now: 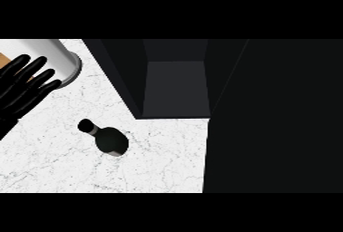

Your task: Pick up the wine, place it into the cabinet and close the cabinet

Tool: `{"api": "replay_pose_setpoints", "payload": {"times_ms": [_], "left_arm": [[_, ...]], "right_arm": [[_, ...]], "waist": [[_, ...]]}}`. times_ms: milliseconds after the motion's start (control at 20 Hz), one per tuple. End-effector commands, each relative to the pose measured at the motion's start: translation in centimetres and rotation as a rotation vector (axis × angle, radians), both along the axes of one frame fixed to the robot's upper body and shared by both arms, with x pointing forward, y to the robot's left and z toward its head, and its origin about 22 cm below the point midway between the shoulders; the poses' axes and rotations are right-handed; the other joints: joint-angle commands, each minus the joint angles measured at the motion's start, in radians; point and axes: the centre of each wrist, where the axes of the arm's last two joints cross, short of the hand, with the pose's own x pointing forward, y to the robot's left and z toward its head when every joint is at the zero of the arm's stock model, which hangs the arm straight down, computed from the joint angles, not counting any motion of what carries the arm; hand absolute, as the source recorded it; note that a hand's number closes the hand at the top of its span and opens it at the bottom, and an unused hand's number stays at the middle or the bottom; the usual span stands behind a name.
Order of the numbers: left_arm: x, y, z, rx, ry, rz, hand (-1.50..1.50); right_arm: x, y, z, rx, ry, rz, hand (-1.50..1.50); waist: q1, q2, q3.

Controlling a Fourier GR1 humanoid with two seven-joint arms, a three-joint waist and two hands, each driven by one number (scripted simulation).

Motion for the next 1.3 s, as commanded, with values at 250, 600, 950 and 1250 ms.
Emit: {"api": "replay_pose_setpoints", "payload": {"times_ms": [250,600,950,1250], "left_arm": [[2.1,-0.4,-6.0,0.06,0.077,-0.007,-1.5],[3.1,0.4,-8.9,0.067,0.073,-0.015,-1.5],[4.1,0.7,-12.8,0.11,0.104,-0.011,-1.5],[6.4,1.4,-14.6,0.122,0.134,0.048,-1.5]], "right_arm": [[-4.6,-0.4,2.7,0.06,-0.063,0.045,-1.5],[-4.6,-1.1,3.1,0.069,-0.083,0.03,-1.5],[-4.5,-1.6,3.1,0.034,-0.065,0.026,-1.5],[-5.4,-1.4,3.6,0.049,-0.073,0.057,-1.5]], "waist": [[-0.01,0.0,0.0],[-0.005,0.0,0.001],[-0.003,0.001,0.001],[-0.021,0.001,0.0]]}}
